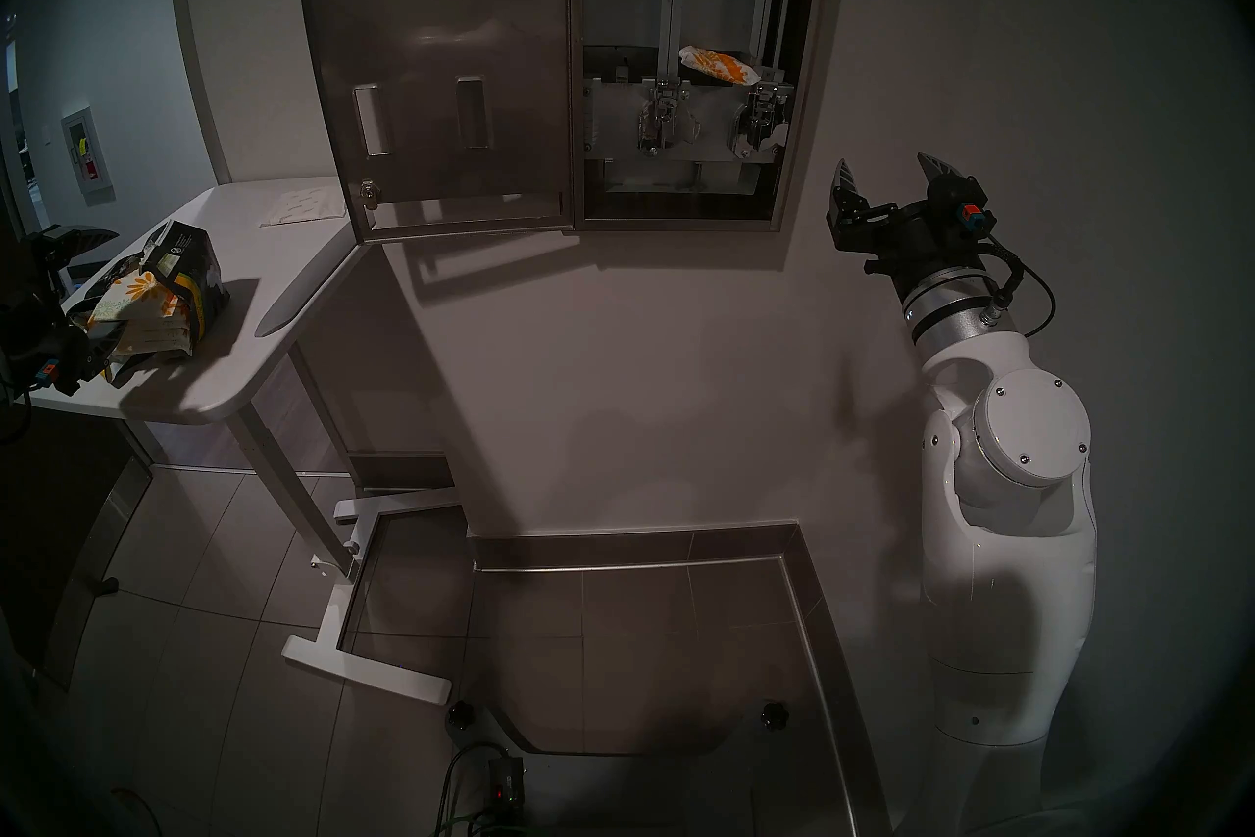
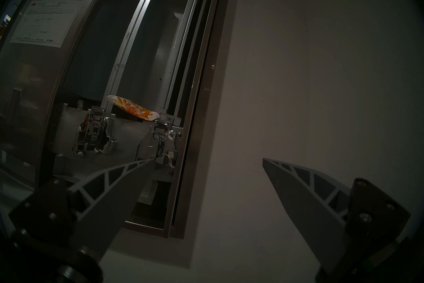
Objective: Open the dispenser door, put the pads inside, close the door
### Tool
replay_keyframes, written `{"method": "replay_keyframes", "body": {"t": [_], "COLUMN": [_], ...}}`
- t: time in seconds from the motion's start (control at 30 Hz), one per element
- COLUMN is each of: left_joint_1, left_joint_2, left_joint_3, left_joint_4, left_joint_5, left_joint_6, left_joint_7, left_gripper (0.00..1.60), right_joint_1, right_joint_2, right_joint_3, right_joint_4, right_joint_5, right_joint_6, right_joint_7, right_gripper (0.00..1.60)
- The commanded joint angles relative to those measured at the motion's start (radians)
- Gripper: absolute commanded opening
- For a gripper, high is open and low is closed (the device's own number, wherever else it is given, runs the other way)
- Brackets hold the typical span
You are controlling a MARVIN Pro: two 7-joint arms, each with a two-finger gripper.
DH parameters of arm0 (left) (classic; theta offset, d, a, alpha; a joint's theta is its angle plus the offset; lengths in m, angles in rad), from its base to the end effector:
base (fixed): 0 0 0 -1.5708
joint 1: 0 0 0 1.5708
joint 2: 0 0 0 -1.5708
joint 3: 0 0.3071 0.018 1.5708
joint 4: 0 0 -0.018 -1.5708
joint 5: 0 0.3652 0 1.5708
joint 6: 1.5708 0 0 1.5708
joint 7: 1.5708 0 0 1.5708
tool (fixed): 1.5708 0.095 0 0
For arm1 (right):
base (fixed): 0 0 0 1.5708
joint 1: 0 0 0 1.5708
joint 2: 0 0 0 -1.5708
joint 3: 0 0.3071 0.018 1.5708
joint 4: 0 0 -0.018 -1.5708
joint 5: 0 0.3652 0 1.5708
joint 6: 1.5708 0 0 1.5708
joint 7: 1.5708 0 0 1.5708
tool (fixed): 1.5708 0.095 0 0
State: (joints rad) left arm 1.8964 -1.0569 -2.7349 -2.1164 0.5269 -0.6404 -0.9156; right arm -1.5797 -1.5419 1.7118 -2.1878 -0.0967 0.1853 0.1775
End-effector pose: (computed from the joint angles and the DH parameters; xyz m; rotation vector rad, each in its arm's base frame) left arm 0.2335 0.3351 -0.0194 -1.1103 1.4227 -1.0025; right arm 0.4095 -0.0451 -0.0750 1.6569 0.2013 2.5105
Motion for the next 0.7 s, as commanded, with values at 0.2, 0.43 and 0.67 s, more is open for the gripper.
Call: {"method": "replay_keyframes", "body": {"t": [0.2, 0.43, 0.67], "left_joint_1": [0.004, 0.021, 0.107], "left_joint_2": [-0.010, -0.016, -0.011], "left_joint_3": [-0.011, -0.020, -0.072], "left_joint_4": [-0.005, -0.006, -0.032], "left_joint_5": [0.004, -0.007, -0.211], "left_joint_6": [-0.014, -0.033, 0.045], "left_joint_7": [0.002, -0.010, -0.151], "left_gripper": [0.18, 0.00, 0.00], "right_joint_1": [0.007, 0.007, 0.007], "right_joint_2": [-0.001, -0.001, -0.001], "right_joint_3": [-0.001, -0.001, -0.001], "right_joint_4": [-0.012, -0.012, -0.011], "right_joint_5": [0.003, 0.003, 0.003], "right_joint_6": [-0.002, -0.002, -0.002], "right_joint_7": [-0.001, -0.001, -0.001], "right_gripper": [1.60, 1.60, 1.60]}}
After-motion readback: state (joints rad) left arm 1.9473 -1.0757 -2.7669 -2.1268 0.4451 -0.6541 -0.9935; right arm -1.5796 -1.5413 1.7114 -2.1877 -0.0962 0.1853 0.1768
